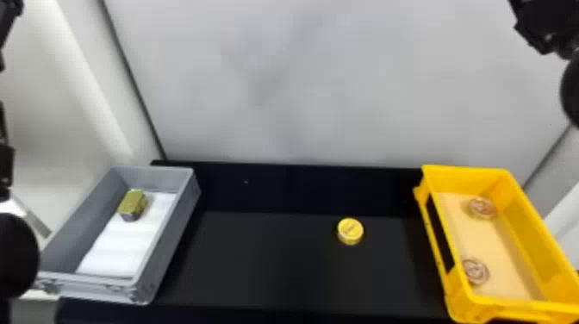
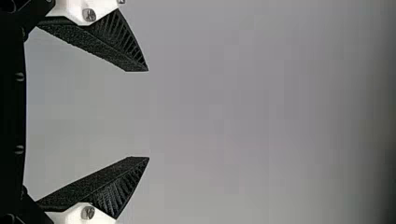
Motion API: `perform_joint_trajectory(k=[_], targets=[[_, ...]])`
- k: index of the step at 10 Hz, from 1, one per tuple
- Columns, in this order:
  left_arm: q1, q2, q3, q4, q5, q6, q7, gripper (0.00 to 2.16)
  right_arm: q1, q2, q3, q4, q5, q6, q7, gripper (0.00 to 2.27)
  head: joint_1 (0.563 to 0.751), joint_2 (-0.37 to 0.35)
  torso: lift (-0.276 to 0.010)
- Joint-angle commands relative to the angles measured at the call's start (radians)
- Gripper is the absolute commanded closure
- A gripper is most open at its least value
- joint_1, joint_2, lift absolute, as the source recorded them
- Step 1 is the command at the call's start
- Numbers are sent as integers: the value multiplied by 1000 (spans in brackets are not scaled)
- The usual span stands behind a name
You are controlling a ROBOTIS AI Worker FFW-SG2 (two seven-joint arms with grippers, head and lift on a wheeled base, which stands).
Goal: Pick up the round yellow can and place it in the yellow rectangular box
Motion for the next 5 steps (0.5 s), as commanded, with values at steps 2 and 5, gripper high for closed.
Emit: perform_joint_trajectory(k=[2, 5], targets=[[-2, 0, 1, -2, -1, 10, -5, 58, -99, 14, -67, 96, -229, 454, 15, 105, 694, 54, -3], [-4, 0, 0, -2, 0, 18, -8, 56, 1, 4, -87, 229, -339, 471, 28, 111, 694, 54, -3]])
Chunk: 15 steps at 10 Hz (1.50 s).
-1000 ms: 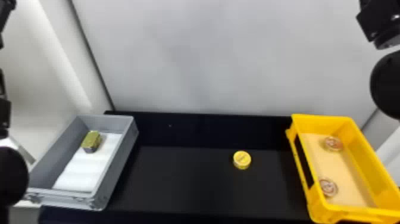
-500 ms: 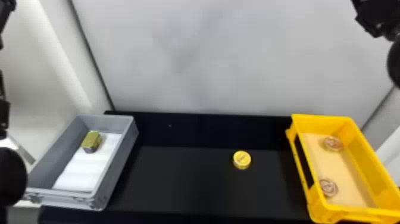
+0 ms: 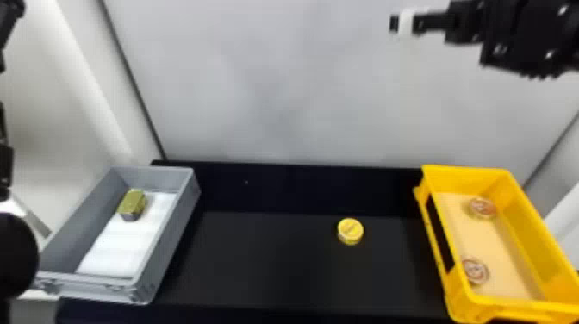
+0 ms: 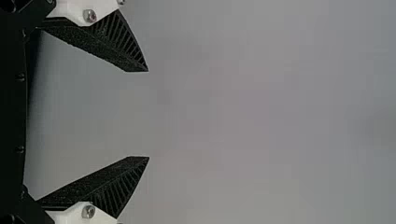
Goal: Pick up the round yellow can and place it in the yellow rectangular box
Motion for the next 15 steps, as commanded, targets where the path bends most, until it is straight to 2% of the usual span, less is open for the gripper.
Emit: perform_joint_trajectory(k=[1, 4, 7, 10, 12, 13, 15], targets=[[-3, 0, -3, 0, 0, 5, -2, 56, 82, -5, 6, 110, -33, -15, 50, 111, 694, 54, -3], [-5, -2, -6, 3, 0, 8, -2, 56, 189, -19, 43, 256, 53, -141, 199, 116, 694, 54, -3], [-11, -8, -9, 8, 0, 10, -8, 56, 235, -16, 46, 400, 58, -136, 230, 113, 694, 54, -3], [-22, -12, -17, 14, -5, 14, -23, 53, 243, -18, 86, 572, 70, -164, 356, 117, 694, 54, -3], [-23, -15, -21, 22, -6, 10, -25, 53, 241, -10, 133, 627, 102, -178, 403, 117, 694, 54, -3], [-23, -17, -21, 23, -6, 7, -26, 51, 240, -2, 159, 651, 131, -186, 431, 117, 694, 54, -3], [-20, -17, -21, 25, -6, 4, -28, 51, 217, 15, 222, 728, 268, -207, 580, 116, 694, 54, -3]])
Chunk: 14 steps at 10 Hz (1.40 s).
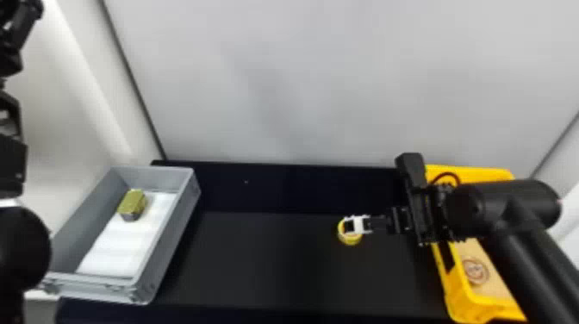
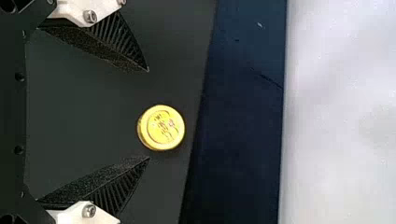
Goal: Pick up the round yellow can and place it in the yellow rectangular box
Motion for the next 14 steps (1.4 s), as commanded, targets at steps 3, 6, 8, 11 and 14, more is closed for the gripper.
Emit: perform_joint_trajectory(k=[3, 6, 8, 11, 14], targets=[[2, 3, 0, 2, 0, -5, -5, 51, -17, 112, 31, 191, 585, -199, 434, 117, 694, 54, -3], [1, 1, -8, 8, 0, -11, -5, 48, -48, 104, 36, 317, 598, -386, 401, 140, 694, 54, -3], [-1, 1, -11, 11, -1, -16, -7, 48, -60, 107, 28, 360, 602, -449, 371, 133, 694, 54, -3], [-9, 3, -21, 16, -6, -19, -10, 45, -63, 140, 13, 460, 600, -545, 342, 124, 694, 54, -3], [-10, 3, -24, 20, -8, -28, -12, 45, -57, 164, -1, 512, 597, -637, 267, 107, 694, 54, -3]])
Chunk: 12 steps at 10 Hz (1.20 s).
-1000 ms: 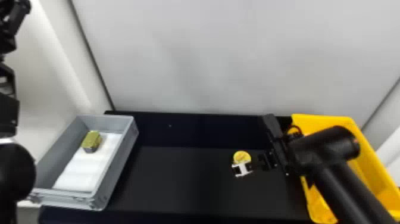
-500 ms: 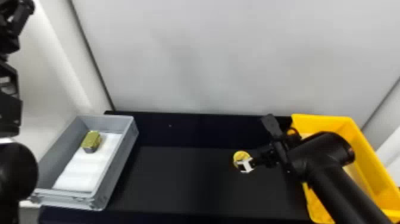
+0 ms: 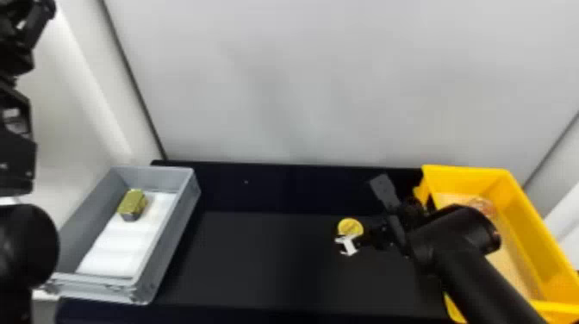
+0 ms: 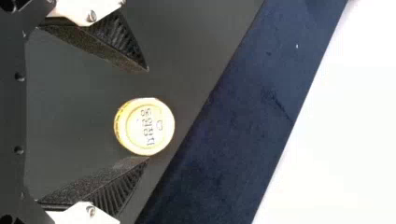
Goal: Pick up the round yellow can and place it in the yellow rectangular box
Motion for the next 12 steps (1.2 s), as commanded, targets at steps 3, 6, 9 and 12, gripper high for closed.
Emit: perform_joint_trajectory(k=[3, 6, 9, 12], targets=[[4, 0, 0, 4, -3, -9, -1, 45, 35, 9, -40, 9, -23, -85, -90, 113, 694, 54, -3], [6, 3, 0, 4, -13, -17, -8, 45, 64, 9, -55, 15, -55, -96, -114, 114, 694, 54, -3], [4, 5, 0, 4, -16, -20, -17, 39, 67, 8, -55, 55, -104, -121, -128, 117, 694, 54, -3], [1, 6, -6, 4, -22, -20, -21, 38, 53, 11, -53, 106, -161, -176, -159, 177, 694, 54, -3]])
